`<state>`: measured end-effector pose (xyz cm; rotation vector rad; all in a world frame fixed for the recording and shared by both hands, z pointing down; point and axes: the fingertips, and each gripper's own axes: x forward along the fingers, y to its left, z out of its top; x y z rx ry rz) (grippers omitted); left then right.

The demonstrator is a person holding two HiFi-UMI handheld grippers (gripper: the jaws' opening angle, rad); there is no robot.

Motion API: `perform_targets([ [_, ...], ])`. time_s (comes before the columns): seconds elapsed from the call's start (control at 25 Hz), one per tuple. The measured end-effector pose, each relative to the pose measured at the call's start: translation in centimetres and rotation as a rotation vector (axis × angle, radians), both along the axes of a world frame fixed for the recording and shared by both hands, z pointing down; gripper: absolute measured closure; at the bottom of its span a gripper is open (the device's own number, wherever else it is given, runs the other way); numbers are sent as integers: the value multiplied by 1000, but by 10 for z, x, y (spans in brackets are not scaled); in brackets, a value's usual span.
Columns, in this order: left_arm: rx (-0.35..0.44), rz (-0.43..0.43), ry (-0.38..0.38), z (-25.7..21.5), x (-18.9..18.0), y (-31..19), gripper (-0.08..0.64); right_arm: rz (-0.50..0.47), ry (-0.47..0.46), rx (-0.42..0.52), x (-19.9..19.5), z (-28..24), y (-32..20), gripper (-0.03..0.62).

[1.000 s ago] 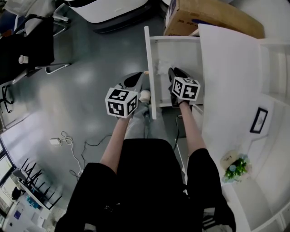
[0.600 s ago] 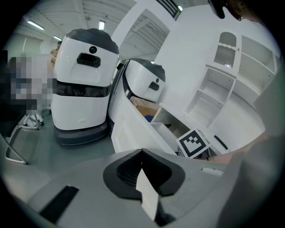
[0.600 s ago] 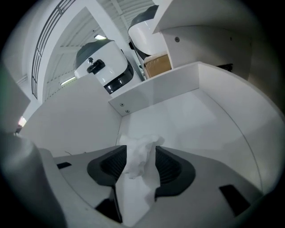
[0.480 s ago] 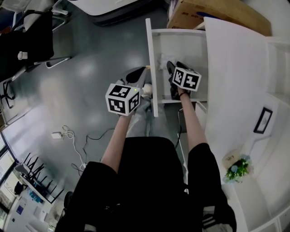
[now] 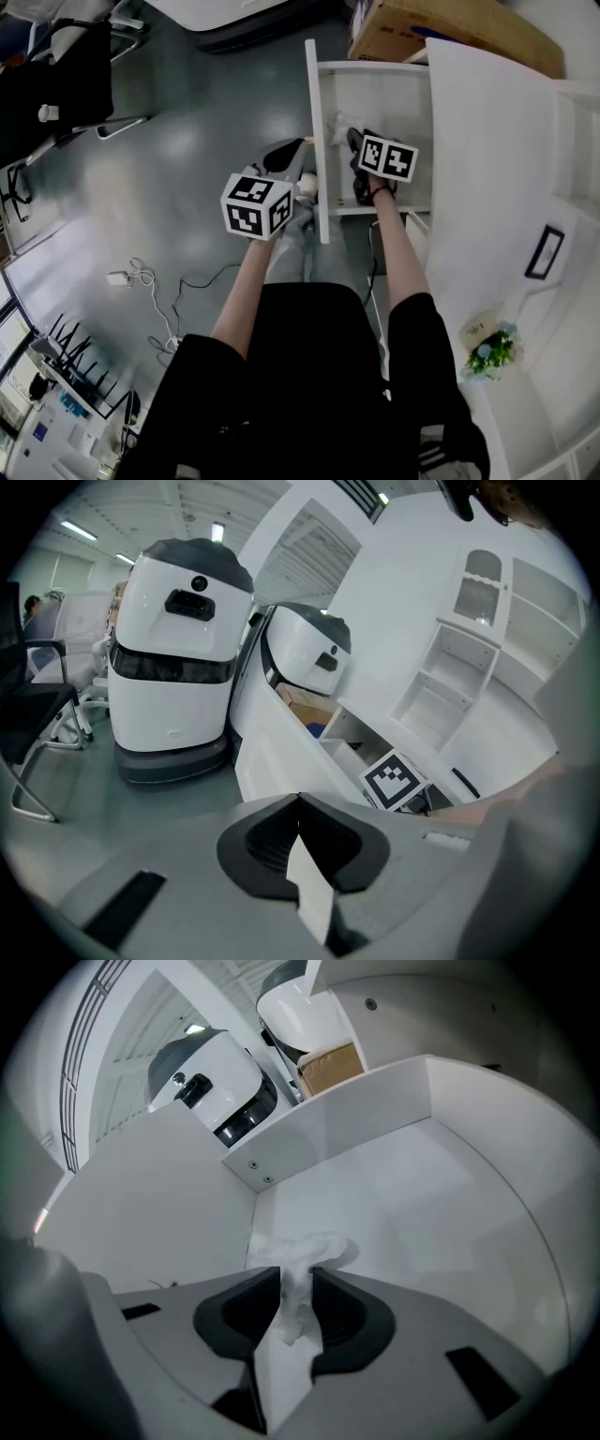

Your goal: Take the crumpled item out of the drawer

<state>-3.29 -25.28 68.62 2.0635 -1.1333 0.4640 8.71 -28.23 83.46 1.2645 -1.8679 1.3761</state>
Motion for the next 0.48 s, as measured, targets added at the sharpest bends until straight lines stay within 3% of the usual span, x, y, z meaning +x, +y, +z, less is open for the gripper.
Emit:
perform_targets([
  [0.48, 49, 31, 6, -23, -1, -4, 562, -24, 61, 68, 0, -28, -3, 540],
])
